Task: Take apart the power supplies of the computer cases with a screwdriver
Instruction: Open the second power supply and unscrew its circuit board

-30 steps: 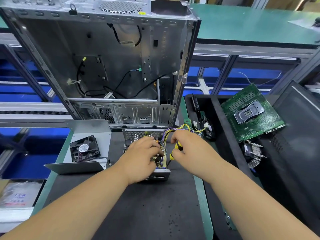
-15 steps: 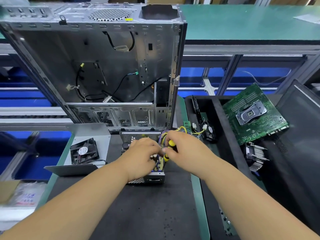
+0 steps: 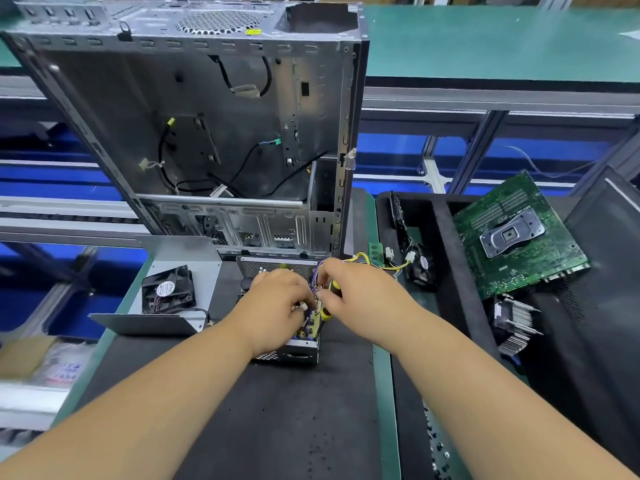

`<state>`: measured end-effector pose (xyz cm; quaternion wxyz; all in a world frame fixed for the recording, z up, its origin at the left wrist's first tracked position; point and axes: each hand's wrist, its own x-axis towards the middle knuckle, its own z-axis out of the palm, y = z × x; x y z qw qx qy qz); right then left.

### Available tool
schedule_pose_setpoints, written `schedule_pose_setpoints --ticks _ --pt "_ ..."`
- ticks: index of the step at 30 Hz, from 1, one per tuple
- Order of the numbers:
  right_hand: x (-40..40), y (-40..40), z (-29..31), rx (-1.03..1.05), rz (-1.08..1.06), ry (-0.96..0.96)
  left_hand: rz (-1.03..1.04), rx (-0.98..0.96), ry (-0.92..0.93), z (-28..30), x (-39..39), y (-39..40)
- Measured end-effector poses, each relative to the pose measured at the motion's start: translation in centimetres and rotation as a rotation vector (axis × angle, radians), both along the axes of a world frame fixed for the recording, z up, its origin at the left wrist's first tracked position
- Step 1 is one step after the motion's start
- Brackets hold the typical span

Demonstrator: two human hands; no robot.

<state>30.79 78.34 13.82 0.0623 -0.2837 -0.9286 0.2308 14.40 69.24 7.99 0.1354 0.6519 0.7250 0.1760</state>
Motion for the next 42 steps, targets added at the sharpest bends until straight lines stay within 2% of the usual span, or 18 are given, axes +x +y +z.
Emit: schedule_pose_setpoints --ticks 6,11,19,24,33,38,42 --pt "0.13 0.08 0.28 -0.075 0.037 0.013 0.007 -0.017 0.025 0.08 0.2 -0.01" --pt "-0.07 0.27 0.45 0.07 0.011 -0.071 0.009 -0.042 0.061 0.0 -0.01 0.04" --pt "-0.01 0.04 0.38 -0.056 0.059 0.02 0.018 -0.027 0.043 0.1 -0.02 0.1" --pt "0.19 0.02 0.32 0.106 0.036 -0.08 0.016 -0.041 0.074 0.04 -0.01 0.18" --pt "0.29 -0.01 0.49 -0.068 0.045 0.014 0.007 -0.034 0.039 0.14 -0.1 0.23" --pt "0.53 -0.08 -0.02 0.093 0.018 -0.051 0.002 -0.043 0.064 -0.11 -0.08 0.18" --pt "0.4 0.1 -0.1 0.013 0.021 -0.047 0.007 -0.041 0.034 0.16 0.06 0.12"
